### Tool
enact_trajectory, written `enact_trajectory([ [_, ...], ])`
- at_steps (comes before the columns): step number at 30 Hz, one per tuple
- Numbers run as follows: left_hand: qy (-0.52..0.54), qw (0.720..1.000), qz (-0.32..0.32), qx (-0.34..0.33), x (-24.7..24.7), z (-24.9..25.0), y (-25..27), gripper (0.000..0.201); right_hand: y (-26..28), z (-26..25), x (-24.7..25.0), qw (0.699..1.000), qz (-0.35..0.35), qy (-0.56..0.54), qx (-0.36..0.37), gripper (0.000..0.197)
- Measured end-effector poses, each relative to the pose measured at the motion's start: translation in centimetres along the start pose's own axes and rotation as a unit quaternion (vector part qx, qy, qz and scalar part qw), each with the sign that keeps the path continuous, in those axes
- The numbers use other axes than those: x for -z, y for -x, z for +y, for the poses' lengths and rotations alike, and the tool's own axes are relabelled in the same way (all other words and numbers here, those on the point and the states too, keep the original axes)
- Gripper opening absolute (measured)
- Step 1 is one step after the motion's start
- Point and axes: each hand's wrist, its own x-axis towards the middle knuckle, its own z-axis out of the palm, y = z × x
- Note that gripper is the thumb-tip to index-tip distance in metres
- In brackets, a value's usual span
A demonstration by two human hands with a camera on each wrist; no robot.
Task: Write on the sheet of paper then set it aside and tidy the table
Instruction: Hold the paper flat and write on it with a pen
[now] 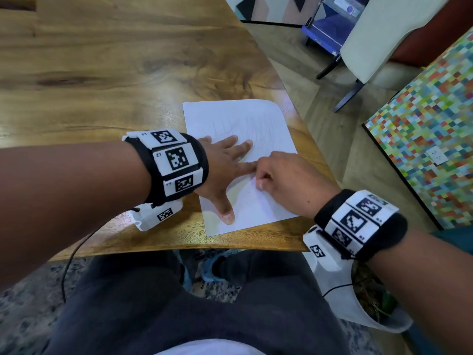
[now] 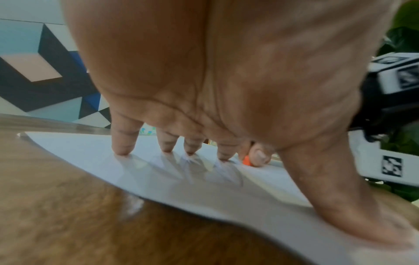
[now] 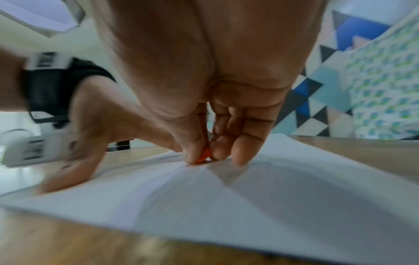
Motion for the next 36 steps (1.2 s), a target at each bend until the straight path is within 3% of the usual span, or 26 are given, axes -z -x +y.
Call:
enact_trajectory([
  [3,-0.016,1.000,0.019,0.017,-0.3,0.0,0.4,0.138,-0.8,2.1,0.1,0.998,0.026,0.004,-0.053,0.010],
  [8,-0.013,1.000,0.000,0.023,-0.7,-0.1,1.2,0.140,-0.6,2.0,-0.3,0.998,0.037,0.022,-0.054,0.012],
  [15,-0.019,1.000,-0.009,-0.006,-0.5,0.0,1.3,0.138,2.3,-2.1,-1.2,0.994,-0.038,0.025,0.097,0.011],
  [21,-0.021,1.000,-0.015,-0.002,-0.4,-0.2,1.3,0.141,-0.9,2.1,0.4,0.998,0.030,-0.008,-0.050,0.011],
  [24,-0.020,1.000,-0.019,0.001,-0.3,0.0,1.3,0.141,-0.7,1.7,0.2,0.999,0.026,0.011,-0.035,0.015],
  [30,-0.015,1.000,-0.017,0.007,-0.4,0.0,1.3,0.141,1.4,-0.8,-1.1,0.997,-0.010,-0.007,0.075,0.015],
  [36,-0.014,1.000,-0.018,0.014,-0.5,-0.1,1.2,0.141,-1.2,2.0,0.0,0.998,0.049,0.022,-0.024,0.015],
])
